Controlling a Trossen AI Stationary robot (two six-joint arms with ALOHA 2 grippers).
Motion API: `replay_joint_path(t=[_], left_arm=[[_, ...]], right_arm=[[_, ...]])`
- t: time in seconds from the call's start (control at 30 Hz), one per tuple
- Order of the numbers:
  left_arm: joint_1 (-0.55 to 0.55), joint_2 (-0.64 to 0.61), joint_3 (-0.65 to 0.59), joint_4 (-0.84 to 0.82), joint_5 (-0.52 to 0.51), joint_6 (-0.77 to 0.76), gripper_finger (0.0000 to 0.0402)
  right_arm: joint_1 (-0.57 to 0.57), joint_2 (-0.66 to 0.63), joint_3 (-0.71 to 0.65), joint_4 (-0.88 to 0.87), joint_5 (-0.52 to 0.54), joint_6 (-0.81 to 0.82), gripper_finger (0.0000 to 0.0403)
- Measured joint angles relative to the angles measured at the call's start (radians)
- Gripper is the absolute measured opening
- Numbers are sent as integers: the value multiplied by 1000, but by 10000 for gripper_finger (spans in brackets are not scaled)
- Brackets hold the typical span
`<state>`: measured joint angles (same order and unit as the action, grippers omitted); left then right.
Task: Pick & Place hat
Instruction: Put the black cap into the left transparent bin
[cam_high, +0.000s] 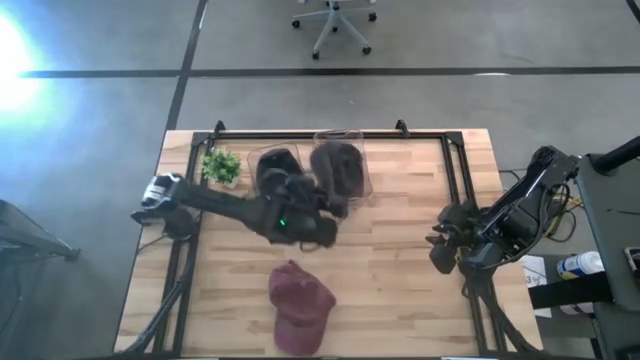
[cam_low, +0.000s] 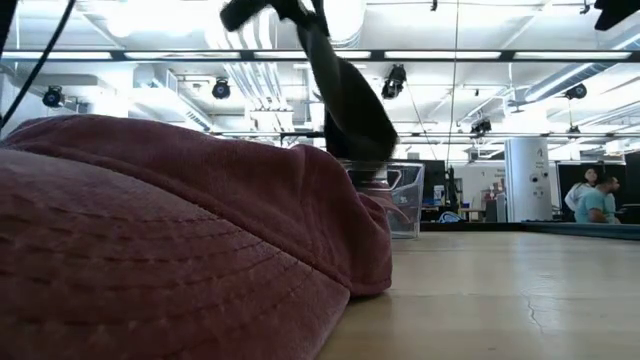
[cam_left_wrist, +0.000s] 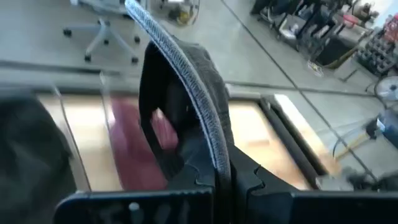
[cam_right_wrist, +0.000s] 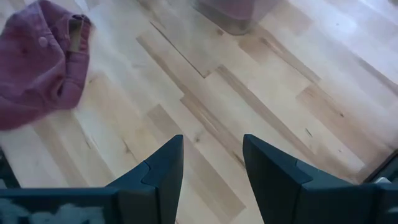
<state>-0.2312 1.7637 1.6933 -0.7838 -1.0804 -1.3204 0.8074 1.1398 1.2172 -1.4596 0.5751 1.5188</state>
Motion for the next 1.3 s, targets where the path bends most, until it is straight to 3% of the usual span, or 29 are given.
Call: replay_joint_path(t=[0.1,0.3,0.47,0.6,0.73,0.8,0.87,0.97,1.07,1.2,1.3], left_arm=[[34,-87,0,-24,-55,37,6],[74,-225,-28,-89,-55,52,6],[25,-283,-86,61,-89,47,6],[15,-294,-137,202,-82,106,6],[33,-340,-199,389,-78,265,6],[74,-369,-245,491,2,373,6],[140,-401,-297,581,159,444,6],[240,-450,-389,732,361,450,6],[319,-497,-501,1005,533,497,8],[383,-522,-659,1432,672,513,11],[409,-523,-749,1600,698,460,8]], right_arm=[[0,0,-15,10,0,1,162],[0,-3,-61,66,10,49,162],[-4,-11,-116,215,209,105,162],[-39,-28,-162,416,367,136,162],[-122,-41,-231,820,350,-99,162],[-173,-40,-272,1043,309,-216,162],[-228,-39,-312,1245,271,-289,162],[-307,-39,-389,1491,257,-334,162],[-385,-38,-476,1732,254,-381,162],[-476,14,-575,2069,249,-445,162],[-547,93,-597,2278,179,-502,162]])
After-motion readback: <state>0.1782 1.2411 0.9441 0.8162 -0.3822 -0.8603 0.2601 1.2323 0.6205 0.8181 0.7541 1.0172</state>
